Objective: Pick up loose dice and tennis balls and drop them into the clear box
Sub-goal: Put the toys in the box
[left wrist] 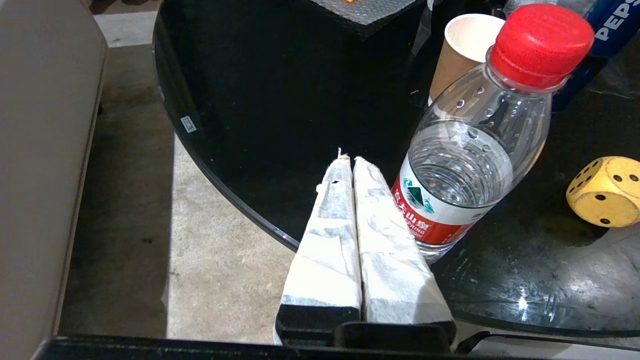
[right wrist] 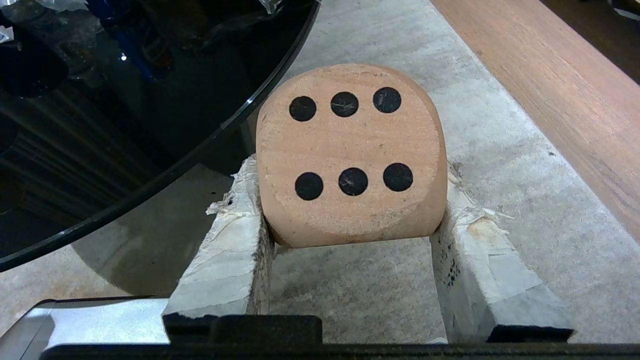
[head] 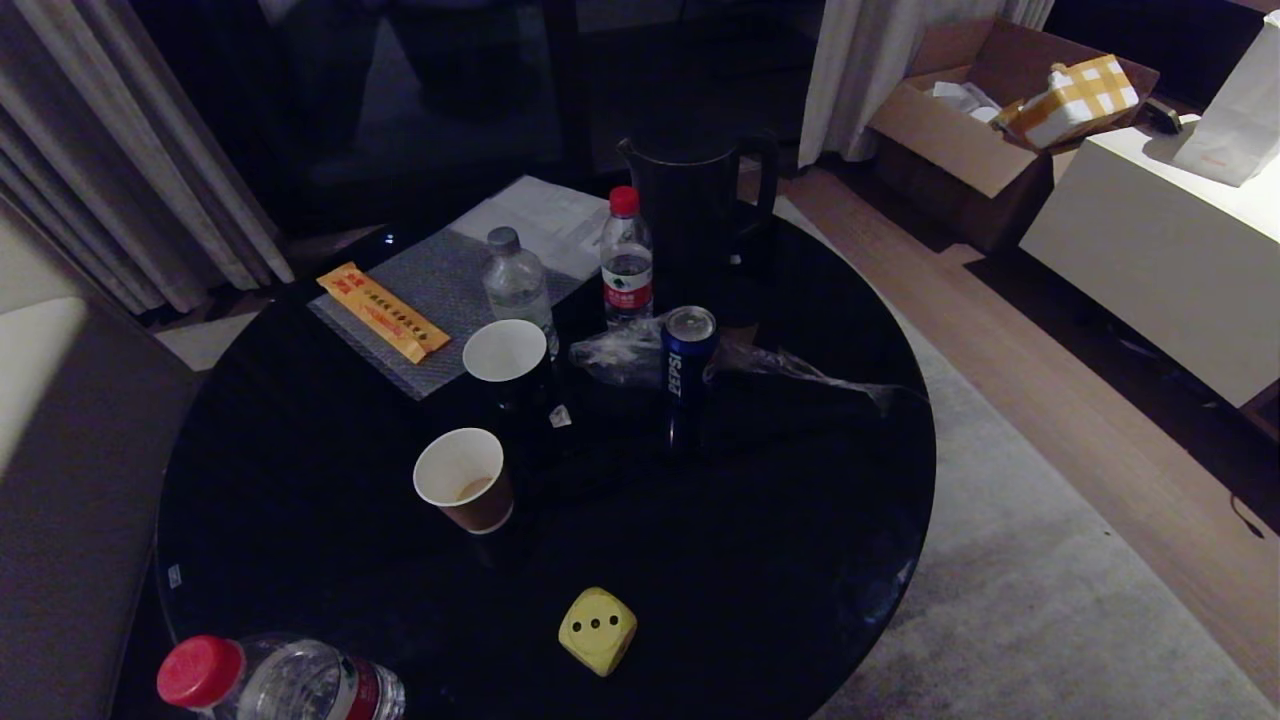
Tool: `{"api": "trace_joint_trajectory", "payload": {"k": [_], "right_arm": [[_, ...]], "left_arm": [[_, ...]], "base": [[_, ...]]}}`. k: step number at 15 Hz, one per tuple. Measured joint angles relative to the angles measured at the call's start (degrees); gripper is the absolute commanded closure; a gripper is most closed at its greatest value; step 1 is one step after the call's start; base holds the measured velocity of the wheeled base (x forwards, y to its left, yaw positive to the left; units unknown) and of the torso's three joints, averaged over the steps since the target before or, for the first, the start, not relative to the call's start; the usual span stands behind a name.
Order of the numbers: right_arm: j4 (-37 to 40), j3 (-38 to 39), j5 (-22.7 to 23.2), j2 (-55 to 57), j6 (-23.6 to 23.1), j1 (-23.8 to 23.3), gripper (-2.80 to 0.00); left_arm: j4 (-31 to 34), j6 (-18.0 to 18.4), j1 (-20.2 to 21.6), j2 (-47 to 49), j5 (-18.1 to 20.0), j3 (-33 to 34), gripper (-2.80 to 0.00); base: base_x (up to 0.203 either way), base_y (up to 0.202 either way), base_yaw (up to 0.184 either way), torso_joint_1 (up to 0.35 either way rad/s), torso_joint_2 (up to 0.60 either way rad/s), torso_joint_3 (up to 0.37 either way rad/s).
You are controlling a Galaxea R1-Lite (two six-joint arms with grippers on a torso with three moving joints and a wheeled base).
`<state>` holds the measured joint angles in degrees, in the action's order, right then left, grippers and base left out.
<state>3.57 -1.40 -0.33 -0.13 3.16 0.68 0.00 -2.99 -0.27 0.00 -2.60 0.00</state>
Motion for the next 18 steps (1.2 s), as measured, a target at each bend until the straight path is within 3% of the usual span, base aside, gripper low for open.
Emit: {"api": "trace_joint_trajectory", "payload": {"k": [11,18], "right_arm": [[0.01,0.00,-0.02,0.02,-0.02,-0.02,0.00],[0.01,0.00,-0.02,0.04,0.00,0.00,0.00]], "left_arm": [[0.00,-0.50,0.00,0.00,-0.25,0.00,0.00],[0.00,-0.18,0.00,0.00,-0.16,0.00,0.00]], "base": [[0.000,0.000,0.000,0.000,0.00,0.003],[0.000,0.000,0.000,0.002,0.00,0.172]]}}
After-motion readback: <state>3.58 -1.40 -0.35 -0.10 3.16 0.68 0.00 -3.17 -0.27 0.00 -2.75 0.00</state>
